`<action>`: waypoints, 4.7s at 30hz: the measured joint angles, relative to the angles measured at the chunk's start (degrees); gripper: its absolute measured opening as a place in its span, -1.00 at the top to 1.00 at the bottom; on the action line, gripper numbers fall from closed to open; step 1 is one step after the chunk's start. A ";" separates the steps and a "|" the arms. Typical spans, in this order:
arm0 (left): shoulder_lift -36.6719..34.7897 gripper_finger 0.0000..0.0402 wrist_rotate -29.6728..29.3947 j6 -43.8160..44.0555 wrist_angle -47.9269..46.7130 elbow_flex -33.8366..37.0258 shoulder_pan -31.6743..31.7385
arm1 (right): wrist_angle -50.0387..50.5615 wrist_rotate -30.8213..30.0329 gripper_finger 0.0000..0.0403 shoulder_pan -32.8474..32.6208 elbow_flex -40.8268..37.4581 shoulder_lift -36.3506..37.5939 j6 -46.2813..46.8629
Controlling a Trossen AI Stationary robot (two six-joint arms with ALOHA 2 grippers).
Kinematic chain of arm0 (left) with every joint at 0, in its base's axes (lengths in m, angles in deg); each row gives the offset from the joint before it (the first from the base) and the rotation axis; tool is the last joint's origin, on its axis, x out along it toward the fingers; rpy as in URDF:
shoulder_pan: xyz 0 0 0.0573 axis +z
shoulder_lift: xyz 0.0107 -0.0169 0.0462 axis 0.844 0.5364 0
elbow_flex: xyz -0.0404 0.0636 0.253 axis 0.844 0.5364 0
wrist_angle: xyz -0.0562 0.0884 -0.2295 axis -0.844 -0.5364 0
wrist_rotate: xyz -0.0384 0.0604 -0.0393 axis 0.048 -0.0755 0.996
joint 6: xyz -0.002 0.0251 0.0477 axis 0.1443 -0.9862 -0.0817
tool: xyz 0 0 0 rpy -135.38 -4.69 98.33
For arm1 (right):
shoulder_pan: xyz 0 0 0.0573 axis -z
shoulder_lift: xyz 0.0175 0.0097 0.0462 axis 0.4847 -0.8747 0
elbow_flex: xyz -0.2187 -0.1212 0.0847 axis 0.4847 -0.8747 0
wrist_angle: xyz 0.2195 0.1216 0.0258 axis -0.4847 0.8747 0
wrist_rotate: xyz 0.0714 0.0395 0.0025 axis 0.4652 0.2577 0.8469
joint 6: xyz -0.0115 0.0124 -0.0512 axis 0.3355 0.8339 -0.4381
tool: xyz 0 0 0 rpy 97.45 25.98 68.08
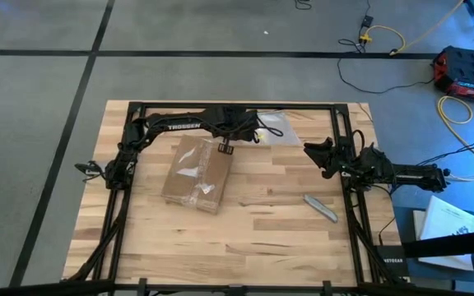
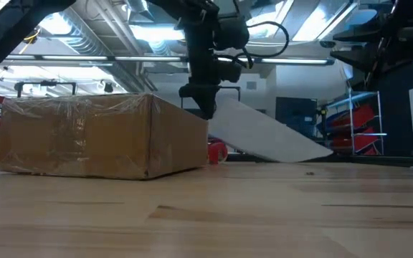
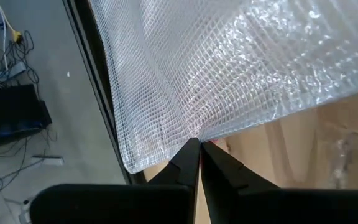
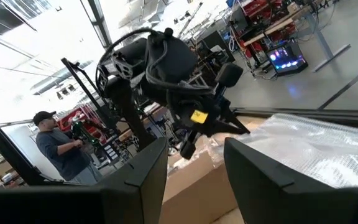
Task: Unpack boxes
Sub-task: Move the transparent zip bag to the top right of the table, then open the box using the silver cutter
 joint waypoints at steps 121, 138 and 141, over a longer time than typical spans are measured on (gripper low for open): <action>-64.03 0.04 28.84 83.46 21.20 77.70 0.23 | 23.04 13.22 -0.61 7.69 48.50 -81.00 3.02; -62.14 0.04 25.18 107.45 28.33 77.70 -26.94 | 26.84 4.83 -0.61 1.50 48.50 -80.96 6.12; -59.89 0.04 23.21 111.40 31.44 77.70 -30.70 | 25.35 3.27 -0.61 2.19 48.50 -81.01 6.10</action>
